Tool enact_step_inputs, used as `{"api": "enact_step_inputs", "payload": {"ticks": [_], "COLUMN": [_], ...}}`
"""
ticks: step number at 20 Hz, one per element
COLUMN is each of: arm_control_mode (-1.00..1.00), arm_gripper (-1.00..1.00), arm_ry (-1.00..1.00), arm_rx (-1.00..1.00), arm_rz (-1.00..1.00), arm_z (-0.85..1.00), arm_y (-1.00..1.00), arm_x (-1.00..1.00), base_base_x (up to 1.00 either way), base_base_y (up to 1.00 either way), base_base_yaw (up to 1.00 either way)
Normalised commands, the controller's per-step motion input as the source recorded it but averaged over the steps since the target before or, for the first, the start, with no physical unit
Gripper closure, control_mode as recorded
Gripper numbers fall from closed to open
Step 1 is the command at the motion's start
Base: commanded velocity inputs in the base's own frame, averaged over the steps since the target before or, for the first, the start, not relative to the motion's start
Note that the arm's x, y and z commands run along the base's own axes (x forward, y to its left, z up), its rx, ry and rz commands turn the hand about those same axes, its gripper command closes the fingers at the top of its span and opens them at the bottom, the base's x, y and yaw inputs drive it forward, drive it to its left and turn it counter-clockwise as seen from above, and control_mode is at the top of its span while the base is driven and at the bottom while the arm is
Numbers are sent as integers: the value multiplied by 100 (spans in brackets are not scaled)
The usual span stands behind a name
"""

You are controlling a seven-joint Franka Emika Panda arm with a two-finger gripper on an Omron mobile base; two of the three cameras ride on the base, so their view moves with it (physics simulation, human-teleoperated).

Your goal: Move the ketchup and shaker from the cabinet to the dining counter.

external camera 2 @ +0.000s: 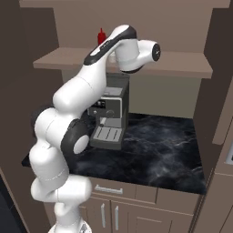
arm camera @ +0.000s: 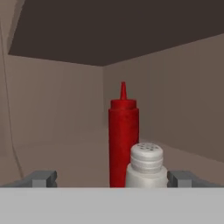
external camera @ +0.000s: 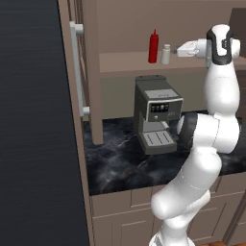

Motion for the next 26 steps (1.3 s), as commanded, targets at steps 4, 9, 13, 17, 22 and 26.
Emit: {"api": "enact_step_inputs", "payload": {"ticks": [4,9,13,17,22,26], "arm_control_mode": [-100,-100,-100,-100,-100,-100], "arm_gripper": [-100,-100,-100,-100,-100,-100], "arm_ry": [0,0,0,0,0,0], "arm_rx": [0,0,0,0,0,0], "arm_rz": [-2,-2,-1,-1,-1,0], "arm_z": [0,0,0,-1,-5,-5], "arm_y": [-1,0,0,0,0,1], "arm_x": [26,21,10,9,8,9], "base_base_x": [0,0,0,0,0,0], "base_base_y": [0,0,0,0,0,0], "base_base_yaw": [0,0,0,0,0,0]}}
